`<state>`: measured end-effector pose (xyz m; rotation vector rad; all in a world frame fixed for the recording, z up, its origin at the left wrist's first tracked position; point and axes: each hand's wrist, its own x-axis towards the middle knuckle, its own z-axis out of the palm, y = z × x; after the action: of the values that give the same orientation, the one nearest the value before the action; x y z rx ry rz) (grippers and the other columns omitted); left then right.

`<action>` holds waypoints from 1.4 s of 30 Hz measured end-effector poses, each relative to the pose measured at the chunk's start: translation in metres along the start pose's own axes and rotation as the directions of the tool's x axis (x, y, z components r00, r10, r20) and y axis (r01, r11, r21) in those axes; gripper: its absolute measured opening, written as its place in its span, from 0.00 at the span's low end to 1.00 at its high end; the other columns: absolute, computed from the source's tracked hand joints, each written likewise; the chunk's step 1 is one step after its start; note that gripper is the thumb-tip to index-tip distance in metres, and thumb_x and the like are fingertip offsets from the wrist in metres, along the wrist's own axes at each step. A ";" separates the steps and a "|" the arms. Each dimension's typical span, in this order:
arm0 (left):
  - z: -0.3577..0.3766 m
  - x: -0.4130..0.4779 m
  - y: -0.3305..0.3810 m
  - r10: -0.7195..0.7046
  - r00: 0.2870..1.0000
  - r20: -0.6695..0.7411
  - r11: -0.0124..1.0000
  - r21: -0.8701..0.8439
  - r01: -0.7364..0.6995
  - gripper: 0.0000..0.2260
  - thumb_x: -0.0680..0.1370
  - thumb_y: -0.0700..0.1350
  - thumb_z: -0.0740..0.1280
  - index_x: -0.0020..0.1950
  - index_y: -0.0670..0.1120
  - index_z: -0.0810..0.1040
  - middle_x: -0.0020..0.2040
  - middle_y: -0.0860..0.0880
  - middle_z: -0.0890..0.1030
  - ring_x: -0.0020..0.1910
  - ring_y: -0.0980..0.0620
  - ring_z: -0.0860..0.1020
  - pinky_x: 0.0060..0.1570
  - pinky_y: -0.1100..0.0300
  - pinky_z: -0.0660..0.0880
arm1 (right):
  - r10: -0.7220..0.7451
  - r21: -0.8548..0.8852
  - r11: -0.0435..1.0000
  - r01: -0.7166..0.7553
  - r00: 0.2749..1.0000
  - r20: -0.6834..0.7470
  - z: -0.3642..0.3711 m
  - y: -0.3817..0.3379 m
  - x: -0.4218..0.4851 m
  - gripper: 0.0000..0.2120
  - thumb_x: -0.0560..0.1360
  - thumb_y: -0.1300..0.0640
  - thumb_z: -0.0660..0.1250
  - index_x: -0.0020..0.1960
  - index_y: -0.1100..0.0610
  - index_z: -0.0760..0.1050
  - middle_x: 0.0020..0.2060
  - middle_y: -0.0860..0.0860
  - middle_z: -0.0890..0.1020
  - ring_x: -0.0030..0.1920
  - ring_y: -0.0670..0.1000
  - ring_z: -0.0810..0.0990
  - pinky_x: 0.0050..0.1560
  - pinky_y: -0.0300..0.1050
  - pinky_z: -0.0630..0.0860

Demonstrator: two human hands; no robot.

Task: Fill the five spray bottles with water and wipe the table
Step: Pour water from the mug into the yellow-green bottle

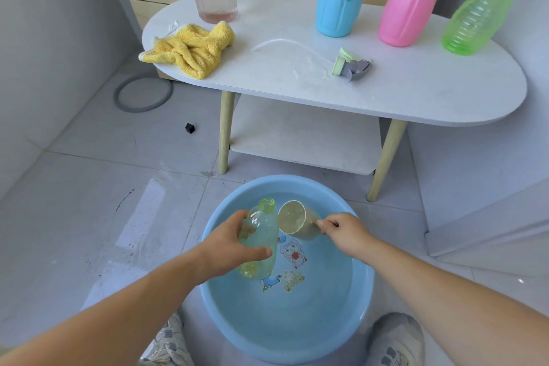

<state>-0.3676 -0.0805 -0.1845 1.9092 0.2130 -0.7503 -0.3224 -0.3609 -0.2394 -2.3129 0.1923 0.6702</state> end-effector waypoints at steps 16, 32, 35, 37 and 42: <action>-0.048 -0.038 0.072 0.193 0.981 -0.025 0.931 0.321 -0.175 0.39 0.57 0.65 0.76 0.67 0.61 0.71 0.58 0.57 0.79 0.60 0.54 0.78 0.65 0.50 0.76 | -0.182 0.394 0.888 0.238 0.968 -0.174 -0.106 -0.105 -0.101 0.15 0.81 0.54 0.62 0.39 0.61 0.76 0.40 0.55 0.81 0.43 0.54 0.84 0.52 0.42 0.81; -0.048 -0.057 0.118 0.291 0.957 0.008 0.932 0.226 -0.285 0.31 0.64 0.55 0.80 0.63 0.63 0.73 0.56 0.54 0.80 0.56 0.51 0.81 0.52 0.47 0.83 | -0.346 0.313 0.819 0.481 0.849 -0.399 -0.157 -0.137 -0.157 0.17 0.80 0.53 0.64 0.34 0.54 0.78 0.38 0.55 0.85 0.45 0.55 0.86 0.59 0.59 0.79; -0.038 -0.053 0.117 0.305 0.953 -0.001 0.929 0.223 -0.297 0.32 0.62 0.59 0.79 0.63 0.63 0.72 0.56 0.54 0.80 0.55 0.51 0.81 0.52 0.48 0.83 | -0.367 0.262 0.831 0.490 0.838 -0.404 -0.158 -0.138 -0.160 0.16 0.80 0.52 0.63 0.34 0.51 0.79 0.37 0.51 0.84 0.45 0.52 0.86 0.60 0.59 0.78; -0.034 -0.052 0.116 0.312 0.950 -0.012 0.928 0.219 -0.301 0.31 0.63 0.59 0.79 0.63 0.63 0.72 0.56 0.54 0.80 0.54 0.51 0.81 0.51 0.49 0.83 | -0.373 0.231 0.840 0.491 0.832 -0.411 -0.158 -0.138 -0.163 0.15 0.80 0.52 0.63 0.36 0.49 0.80 0.38 0.50 0.85 0.45 0.50 0.86 0.60 0.59 0.78; -0.029 -0.053 0.114 0.312 0.950 -0.033 0.929 0.219 -0.298 0.33 0.60 0.63 0.77 0.62 0.63 0.72 0.55 0.54 0.79 0.55 0.51 0.80 0.51 0.49 0.83 | -0.376 0.165 0.860 0.484 0.817 -0.438 -0.156 -0.141 -0.168 0.12 0.79 0.51 0.64 0.40 0.53 0.81 0.39 0.50 0.85 0.43 0.46 0.86 0.58 0.56 0.78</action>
<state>-0.3454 -0.0972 -0.0585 2.1072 -0.1285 -0.5142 -0.3567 -0.3709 0.0273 -2.0914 -0.0667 -0.0603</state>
